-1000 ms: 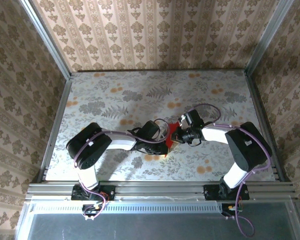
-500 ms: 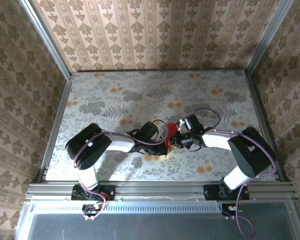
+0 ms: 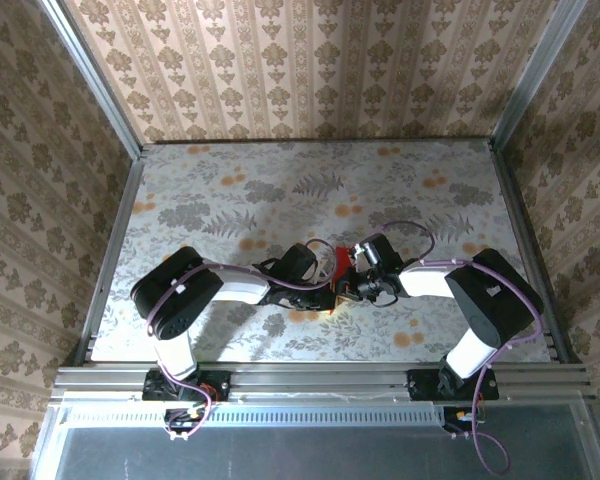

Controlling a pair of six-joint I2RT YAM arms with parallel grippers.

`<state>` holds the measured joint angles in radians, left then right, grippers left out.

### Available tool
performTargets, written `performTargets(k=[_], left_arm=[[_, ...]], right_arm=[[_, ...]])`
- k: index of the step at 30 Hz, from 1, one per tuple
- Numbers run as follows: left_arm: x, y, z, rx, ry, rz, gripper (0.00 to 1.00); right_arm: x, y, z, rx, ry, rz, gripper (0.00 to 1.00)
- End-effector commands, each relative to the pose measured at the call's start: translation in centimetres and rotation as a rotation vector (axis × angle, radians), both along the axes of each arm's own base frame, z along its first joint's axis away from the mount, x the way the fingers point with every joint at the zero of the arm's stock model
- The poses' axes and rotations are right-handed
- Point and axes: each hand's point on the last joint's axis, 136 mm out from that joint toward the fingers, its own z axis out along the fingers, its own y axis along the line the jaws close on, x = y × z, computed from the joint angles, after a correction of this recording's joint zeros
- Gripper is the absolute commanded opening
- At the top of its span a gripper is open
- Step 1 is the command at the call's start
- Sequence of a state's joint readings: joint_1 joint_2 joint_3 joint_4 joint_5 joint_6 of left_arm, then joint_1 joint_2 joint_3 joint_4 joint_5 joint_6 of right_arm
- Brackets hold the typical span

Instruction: Fold a paper plane with a square sheet of paper (fold left side to right side)

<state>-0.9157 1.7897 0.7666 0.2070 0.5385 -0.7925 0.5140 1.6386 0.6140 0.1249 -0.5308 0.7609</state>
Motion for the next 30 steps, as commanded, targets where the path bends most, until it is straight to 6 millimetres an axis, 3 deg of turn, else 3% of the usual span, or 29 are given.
performTargets(k=[1,13,30], left_arm=[[-2.2,3.8,-4.1,0.210,0.083,0.017,0.00],[-2.5,4.1,-4.6,0.219,0.090,0.020,0.00],[-2.9,4.5,-5.1,0.231,0.104,0.025,0.00]], right_arm=[[-0.1,-1.5,-1.8,-0.072,0.017,-0.016,0.00],[3.4,-2.3,0.4,-0.037,-0.056,-0.043,0.00],[6.5,-6.0,-0.6,-0.078,-0.053,-0.105,0.00]])
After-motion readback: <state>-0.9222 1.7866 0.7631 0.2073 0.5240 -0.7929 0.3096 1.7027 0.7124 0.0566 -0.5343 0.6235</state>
